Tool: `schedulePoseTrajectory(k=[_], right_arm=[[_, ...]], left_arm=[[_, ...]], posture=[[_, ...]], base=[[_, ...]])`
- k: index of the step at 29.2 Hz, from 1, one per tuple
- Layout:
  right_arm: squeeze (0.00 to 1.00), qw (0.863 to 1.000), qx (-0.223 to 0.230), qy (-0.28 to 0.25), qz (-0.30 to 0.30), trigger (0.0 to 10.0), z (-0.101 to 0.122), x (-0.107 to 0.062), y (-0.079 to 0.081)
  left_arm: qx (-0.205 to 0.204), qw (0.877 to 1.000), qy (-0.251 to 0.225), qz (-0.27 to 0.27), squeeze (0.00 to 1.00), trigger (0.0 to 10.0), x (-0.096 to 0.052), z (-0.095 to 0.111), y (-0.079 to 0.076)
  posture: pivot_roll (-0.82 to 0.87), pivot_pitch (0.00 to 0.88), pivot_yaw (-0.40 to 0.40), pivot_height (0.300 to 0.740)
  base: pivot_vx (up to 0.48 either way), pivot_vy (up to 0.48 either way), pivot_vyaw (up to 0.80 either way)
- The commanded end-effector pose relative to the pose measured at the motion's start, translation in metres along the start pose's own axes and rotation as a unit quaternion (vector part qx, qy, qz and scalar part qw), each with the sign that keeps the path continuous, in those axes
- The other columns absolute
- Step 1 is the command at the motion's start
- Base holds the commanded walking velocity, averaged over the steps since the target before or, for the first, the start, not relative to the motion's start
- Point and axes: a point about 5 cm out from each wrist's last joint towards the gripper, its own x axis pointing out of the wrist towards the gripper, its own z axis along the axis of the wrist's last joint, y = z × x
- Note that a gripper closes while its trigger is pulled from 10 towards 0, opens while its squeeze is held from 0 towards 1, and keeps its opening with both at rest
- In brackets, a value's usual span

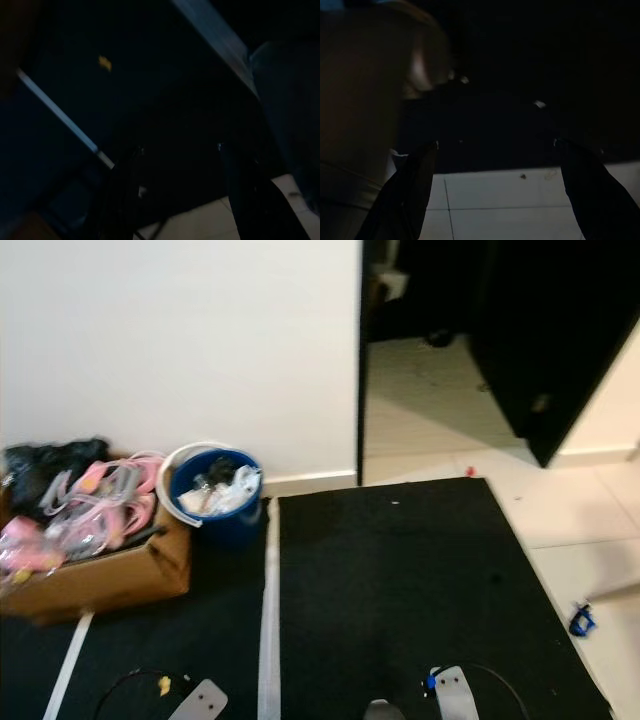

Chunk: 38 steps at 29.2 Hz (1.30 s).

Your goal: Picking trash to rubbish bin

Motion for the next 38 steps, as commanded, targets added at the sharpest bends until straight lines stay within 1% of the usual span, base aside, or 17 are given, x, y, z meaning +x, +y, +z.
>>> schedulePoseTrajectory(k=[1, 27, 31, 38], right_arm=[[0.00, 1.000, 0.001, 0.006, 0.005, 10.0, -0.0024, 0.0005, 0.0039], [0.00, 1.000, -0.009, 0.008, 0.005, 10.0, -0.0027, 0.0004, 0.0034], [0.00, 1.000, -0.028, 0.012, 0.004, 10.0, -0.0023, 0.0003, 0.0027], [0.00, 0.997, -0.075, 0.024, 0.011, 10.0, -0.0015, 0.0000, 0.0021]], left_arm=[[0.006, 1.000, 0.013, -0.004, 0.00, 10.0, -0.0007, -0.0091, -0.0031], [0.008, 1.000, 0.012, 0.001, 0.00, 10.0, -0.0008, -0.0091, -0.0023], [0.009, 1.000, 0.011, 0.001, 0.00, 10.0, -0.0007, -0.0084, -0.0021], [0.010, 1.000, 0.010, -0.002, 0.00, 10.0, -0.0007, -0.0081, -0.0021]], posture=[[-0.01, 0.070, 0.079, 0.740], [-0.01, 0.072, 0.079, 0.740], [-0.01, 0.067, 0.076, 0.740], [-0.01, 0.067, 0.076, 0.740]], base=[[0.000, 0.000, -0.77], [0.000, 0.000, -0.77], [0.000, 0.000, -0.77], [0.000, 0.000, -0.77]])
